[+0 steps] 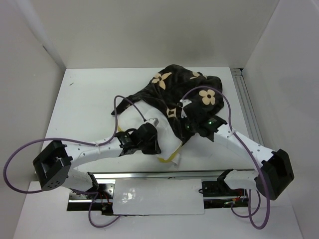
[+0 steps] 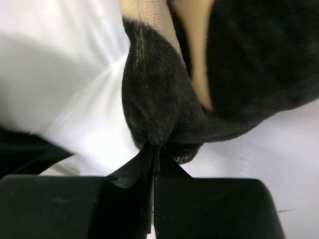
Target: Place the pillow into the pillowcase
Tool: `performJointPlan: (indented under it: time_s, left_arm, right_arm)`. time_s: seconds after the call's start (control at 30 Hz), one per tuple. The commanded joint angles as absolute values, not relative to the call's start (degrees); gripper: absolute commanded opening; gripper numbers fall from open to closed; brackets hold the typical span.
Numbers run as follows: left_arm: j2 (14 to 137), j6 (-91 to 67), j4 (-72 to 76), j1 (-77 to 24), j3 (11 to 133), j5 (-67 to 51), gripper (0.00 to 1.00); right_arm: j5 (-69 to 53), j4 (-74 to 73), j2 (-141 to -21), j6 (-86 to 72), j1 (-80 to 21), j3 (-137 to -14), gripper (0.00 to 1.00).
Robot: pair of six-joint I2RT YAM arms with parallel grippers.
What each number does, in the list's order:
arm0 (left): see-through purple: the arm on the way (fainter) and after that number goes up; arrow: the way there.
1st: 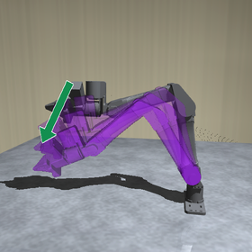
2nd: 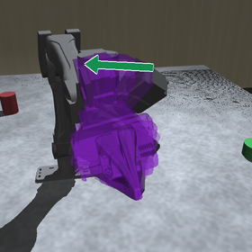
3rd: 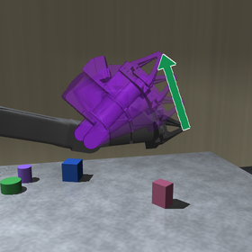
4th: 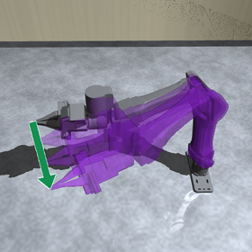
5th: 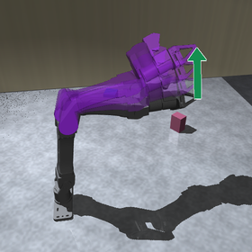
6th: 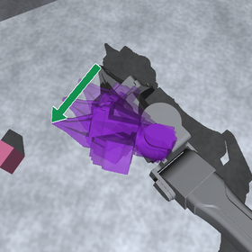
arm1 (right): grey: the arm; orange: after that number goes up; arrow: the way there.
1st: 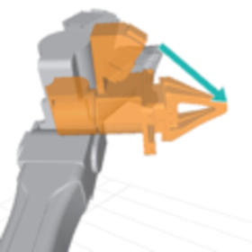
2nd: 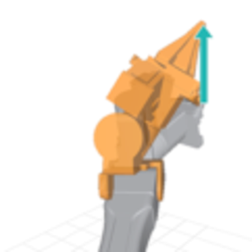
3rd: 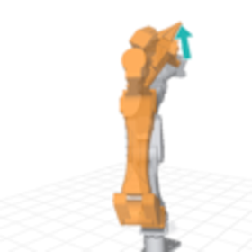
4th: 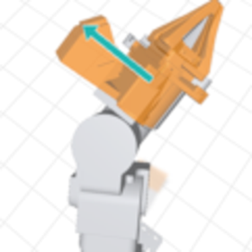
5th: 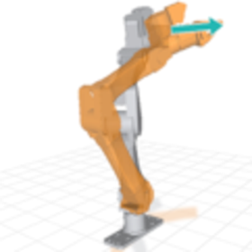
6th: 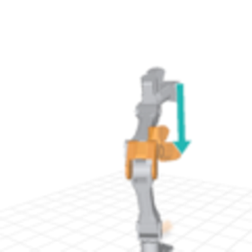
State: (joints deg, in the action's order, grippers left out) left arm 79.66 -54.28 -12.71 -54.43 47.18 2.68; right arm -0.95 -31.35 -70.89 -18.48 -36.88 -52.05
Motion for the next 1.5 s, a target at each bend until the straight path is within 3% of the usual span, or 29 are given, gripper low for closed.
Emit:
performJointPlan:
  time_s: [0.0, 0.27, 0.47, 0.6, 0.73, 0.87, 0.97, 1.17, 1.2, 1.27, 1.37, 1.47]
  left_arm:
    - [78.6, -52.0, -7.6, -54.4, 51.9, 11.3, 0.0]
    - [67.1, -48.0, 2.5, -54.4, 56.4, 30.2, 0.0]
    - [65.8, -43.5, 13.6, -54.4, 59.1, 38.3, 0.0]
    - [70.3, -46.0, 17.9, -54.4, 59.7, 45.6, 0.0]
    - [83.2, -60.8, 8.0, -54.4, 66.4, 55.4, 0.0]
    - [93.6, -65.0, 5.5, -53.8, 72.2, 55.8, 0.0]
    - [99.9, -70.7, 0.0, -52.3, 75.1, 46.5, 0.0]
    - [95.8, -70.8, 11.0, -52.3, 63.6, 37.7, 0.0]
    - [94.9, -69.2, 12.3, -52.3, 61.0, 35.2, 0.01]
    - [93.4, -67.7, 11.3, -52.3, 60.4, 32.4, 0.24]
    - [90.7, -66.1, 5.7, -52.3, 59.7, 26.8, 0.42]
    - [87.0, -64.2, 0.9, -52.3, 57.1, 21.5, 0.44]
  right_arm:
    - [-8.7, -28.7, -66.4, -16.5, -37.3, -57.5, 0.0]
    - [-29.7, -28.5, -65.2, -13.2, -37.3, -73.2, 0.0]
    - [-34.6, -30.4, -67.4, -10.1, -41.4, -85.9, 0.0]
    - [-36.4, -29.8, -67.4, -11.3, -42.6, -86.9, 0.0]
    - [-38.8, -27.3, -67.4, -13.4, -43.7, -86.9, 0.0]
    - [-37.6, -28.4, -66.9, -14.5, -45.0, -89.8, 0.0]
    - [-34.5, -30.0, -66.9, -14.0, -45.6, -90.4, 0.0]
    - [-27.5, -33.3, -66.4, -13.2, -45.6, -89.5, 0.0]
    - [-25.8, -33.3, -66.4, -13.2, -45.6, -88.7, 0.0]
    - [-21.7, -34.5, -65.8, -13.8, -45.6, -87.7, 0.0]
    - [-17.7, -36.3, -64.7, -14.3, -45.1, -84.2, 0.0]
    - [-14.2, -37.6, -63.6, -14.9, -45.1, -79.6, 0.01]
